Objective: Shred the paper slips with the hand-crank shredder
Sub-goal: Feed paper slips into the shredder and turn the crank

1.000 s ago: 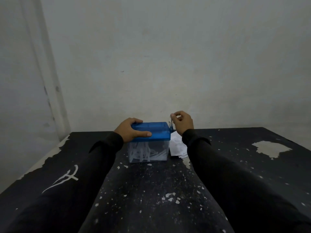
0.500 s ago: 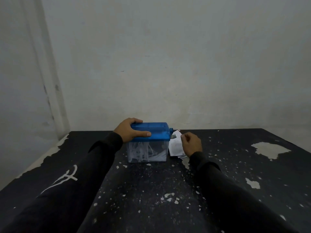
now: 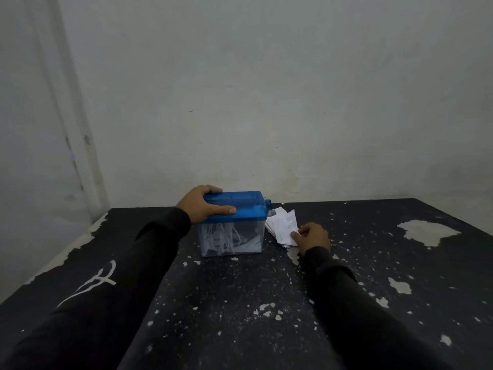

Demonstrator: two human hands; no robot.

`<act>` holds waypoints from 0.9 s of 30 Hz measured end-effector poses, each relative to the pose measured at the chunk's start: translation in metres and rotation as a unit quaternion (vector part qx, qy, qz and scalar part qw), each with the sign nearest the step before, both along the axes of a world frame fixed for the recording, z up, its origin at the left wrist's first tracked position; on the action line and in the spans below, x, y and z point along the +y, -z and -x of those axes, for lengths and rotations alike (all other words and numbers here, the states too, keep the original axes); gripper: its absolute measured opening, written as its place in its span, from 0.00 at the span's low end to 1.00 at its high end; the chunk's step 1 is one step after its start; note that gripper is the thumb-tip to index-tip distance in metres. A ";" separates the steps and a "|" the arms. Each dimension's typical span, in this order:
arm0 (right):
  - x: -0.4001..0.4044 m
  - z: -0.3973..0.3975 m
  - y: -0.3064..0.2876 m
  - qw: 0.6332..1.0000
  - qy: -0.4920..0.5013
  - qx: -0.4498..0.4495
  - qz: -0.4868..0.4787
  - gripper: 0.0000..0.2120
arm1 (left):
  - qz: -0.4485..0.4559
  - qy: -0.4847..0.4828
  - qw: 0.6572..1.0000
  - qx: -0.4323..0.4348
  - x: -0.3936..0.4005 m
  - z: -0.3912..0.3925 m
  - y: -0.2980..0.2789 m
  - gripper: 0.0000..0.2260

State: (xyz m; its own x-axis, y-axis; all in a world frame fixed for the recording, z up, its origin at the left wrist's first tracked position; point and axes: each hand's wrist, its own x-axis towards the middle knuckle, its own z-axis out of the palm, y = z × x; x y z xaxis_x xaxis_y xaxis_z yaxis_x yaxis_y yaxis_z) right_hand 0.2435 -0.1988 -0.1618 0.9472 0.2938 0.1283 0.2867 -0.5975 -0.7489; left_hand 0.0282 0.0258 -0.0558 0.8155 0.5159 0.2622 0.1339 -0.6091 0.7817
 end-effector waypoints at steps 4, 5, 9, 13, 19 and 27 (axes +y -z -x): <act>0.000 0.000 0.000 1.000 0.008 0.000 -0.024 0.07 | -0.008 -0.005 1.000 0.009 0.002 0.005 -0.003 0.50; 0.001 0.001 0.000 1.000 0.008 -0.001 -0.026 0.08 | -0.009 -0.005 1.000 0.009 0.002 0.006 -0.003 0.51; -0.002 0.002 0.000 0.999 0.003 -0.034 -0.043 0.11 | -0.003 -0.003 1.000 0.003 0.001 0.009 -0.003 0.53; -0.005 0.003 0.002 0.996 -0.016 -0.046 -0.073 0.16 | 0.003 -0.003 1.000 0.000 -0.002 0.011 -0.003 0.55; -0.010 0.010 -0.004 0.990 -0.016 -0.059 -0.130 0.15 | 0.004 -0.006 1.000 -0.001 -0.003 0.012 -0.004 0.54; -0.010 0.019 -0.015 0.968 -0.039 -0.080 -0.234 0.10 | -0.016 -0.005 1.000 0.011 -0.003 0.011 -0.005 0.54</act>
